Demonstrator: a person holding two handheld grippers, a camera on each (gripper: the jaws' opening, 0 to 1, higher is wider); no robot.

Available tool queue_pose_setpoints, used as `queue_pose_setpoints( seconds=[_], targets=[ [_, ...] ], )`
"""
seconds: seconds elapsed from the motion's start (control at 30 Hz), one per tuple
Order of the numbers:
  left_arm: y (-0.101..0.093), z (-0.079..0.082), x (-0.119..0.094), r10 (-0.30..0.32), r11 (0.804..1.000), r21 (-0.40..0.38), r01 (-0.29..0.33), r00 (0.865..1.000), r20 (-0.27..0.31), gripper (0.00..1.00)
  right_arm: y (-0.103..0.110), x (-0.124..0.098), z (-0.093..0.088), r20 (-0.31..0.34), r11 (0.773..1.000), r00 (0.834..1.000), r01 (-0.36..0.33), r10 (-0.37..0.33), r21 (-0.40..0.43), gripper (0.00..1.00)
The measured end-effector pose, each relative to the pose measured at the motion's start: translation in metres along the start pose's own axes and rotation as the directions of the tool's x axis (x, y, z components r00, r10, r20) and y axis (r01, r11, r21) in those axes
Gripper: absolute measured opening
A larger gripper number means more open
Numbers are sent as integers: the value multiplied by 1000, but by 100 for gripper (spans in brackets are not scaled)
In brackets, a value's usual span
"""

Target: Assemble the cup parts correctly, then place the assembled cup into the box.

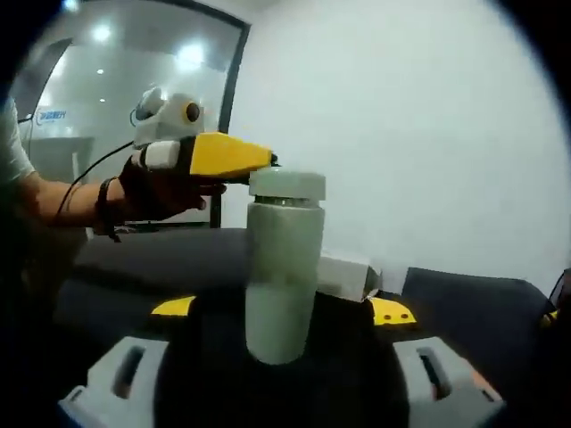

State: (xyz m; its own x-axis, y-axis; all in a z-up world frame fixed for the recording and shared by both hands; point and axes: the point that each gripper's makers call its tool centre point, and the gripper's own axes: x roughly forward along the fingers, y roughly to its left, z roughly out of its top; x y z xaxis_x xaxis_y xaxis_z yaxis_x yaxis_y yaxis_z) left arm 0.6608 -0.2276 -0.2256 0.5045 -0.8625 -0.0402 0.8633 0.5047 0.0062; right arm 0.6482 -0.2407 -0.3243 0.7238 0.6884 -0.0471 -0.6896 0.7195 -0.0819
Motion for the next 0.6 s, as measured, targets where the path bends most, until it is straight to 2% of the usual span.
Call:
queue_pose_setpoints(
  seconds=[0.07,0.1,0.17,0.2,0.27,0.37,0.43,0.47,0.6],
  targets=[
    [1,3,-2,-17,1000,-2,18,1000,9,58,10,4,0,18,994,995,-96,97,-56,69],
    [2,4,-3,-15,1000,-6,15,1000,11,58,10,6,-1,15,988,990,-140,141,-58,69],
    [-4,3,-6,-12,1000,-2,12,1000,7,56,9,8,-4,3,977,978,-211,211,21,68],
    [-3,2,-6,-13,1000,-3,13,1000,3,56,8,8,-2,19,969,971,-238,237,64,67],
    [-1,2,-8,-15,1000,0,15,1000,-2,56,-1,10,2,47,959,963,-269,265,90,59],
    [0,3,-9,-27,1000,-6,27,1000,0,55,1,14,3,50,941,947,-322,319,106,58],
    [1,1,-7,-35,999,-10,35,999,-8,55,5,18,4,52,918,925,-380,376,118,58],
    [1,1,-7,-38,999,-7,38,999,-11,55,3,21,3,42,916,925,-381,378,125,57],
    [5,1,-4,-40,999,-23,40,999,-3,55,9,29,4,48,897,904,-427,425,111,56]
  ],
)
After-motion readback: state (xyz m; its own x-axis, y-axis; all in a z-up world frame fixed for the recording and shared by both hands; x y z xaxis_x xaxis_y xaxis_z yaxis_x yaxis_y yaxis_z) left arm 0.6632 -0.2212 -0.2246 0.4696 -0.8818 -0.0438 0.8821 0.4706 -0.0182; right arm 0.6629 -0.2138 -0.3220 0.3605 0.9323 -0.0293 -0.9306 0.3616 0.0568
